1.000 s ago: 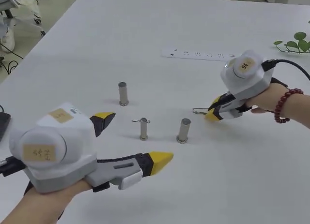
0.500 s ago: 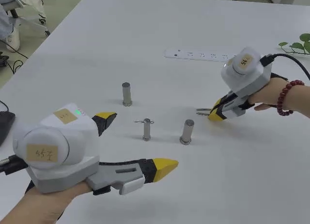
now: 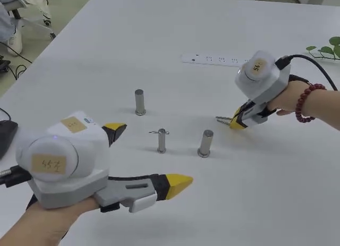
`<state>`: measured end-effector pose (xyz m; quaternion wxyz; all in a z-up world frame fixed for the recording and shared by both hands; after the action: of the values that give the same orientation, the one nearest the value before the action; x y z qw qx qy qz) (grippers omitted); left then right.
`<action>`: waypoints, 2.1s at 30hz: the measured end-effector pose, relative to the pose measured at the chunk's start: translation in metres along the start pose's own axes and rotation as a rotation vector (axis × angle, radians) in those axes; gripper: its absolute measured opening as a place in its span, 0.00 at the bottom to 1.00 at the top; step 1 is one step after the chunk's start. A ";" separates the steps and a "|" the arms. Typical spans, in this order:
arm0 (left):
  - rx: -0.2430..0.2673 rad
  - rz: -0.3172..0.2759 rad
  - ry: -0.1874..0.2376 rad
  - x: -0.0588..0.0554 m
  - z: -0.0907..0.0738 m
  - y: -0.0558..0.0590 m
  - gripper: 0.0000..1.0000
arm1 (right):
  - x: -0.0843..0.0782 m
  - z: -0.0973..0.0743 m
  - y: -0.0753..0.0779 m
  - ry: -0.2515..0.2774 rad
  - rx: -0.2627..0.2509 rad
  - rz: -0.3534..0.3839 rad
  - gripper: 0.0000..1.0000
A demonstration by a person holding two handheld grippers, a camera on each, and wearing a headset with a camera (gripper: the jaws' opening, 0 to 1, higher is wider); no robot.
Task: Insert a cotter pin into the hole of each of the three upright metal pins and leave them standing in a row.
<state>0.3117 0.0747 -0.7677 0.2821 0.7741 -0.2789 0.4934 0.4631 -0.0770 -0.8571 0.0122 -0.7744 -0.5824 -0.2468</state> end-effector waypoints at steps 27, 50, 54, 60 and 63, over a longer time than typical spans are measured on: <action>-0.025 -0.078 0.013 0.008 -0.002 0.012 0.68 | 0.011 -0.069 -0.025 0.164 -0.123 0.016 0.03; -0.107 -0.182 0.052 0.016 0.011 0.033 0.43 | 0.044 -0.109 -0.107 0.337 -0.039 -0.073 0.03; -0.119 -0.201 0.061 0.017 0.013 0.035 0.37 | 0.050 -0.111 -0.115 0.364 -0.035 -0.094 0.03; -0.137 -0.226 0.070 0.017 0.015 0.039 0.31 | 0.059 -0.113 -0.129 0.393 -0.020 -0.123 0.03; -0.152 -0.255 0.078 0.017 0.017 0.042 0.28 | 0.062 -0.114 -0.136 0.406 -0.016 -0.146 0.03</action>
<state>0.2981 0.0317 -0.7512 0.4107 0.7598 -0.2037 0.4610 0.3101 -0.0125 -0.7695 0.1054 -0.6647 -0.6205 -0.4026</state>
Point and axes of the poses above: the centre of the closed fingertips' face, and the gripper's own axes: z roughly forward along the fingers, y roughly to its right, x roughly out of its top, the point moved 1 cm from there along -z, roughly backward along the fingers, and after that the axes turned 11 degrees about -x, right-handed, at the moved point
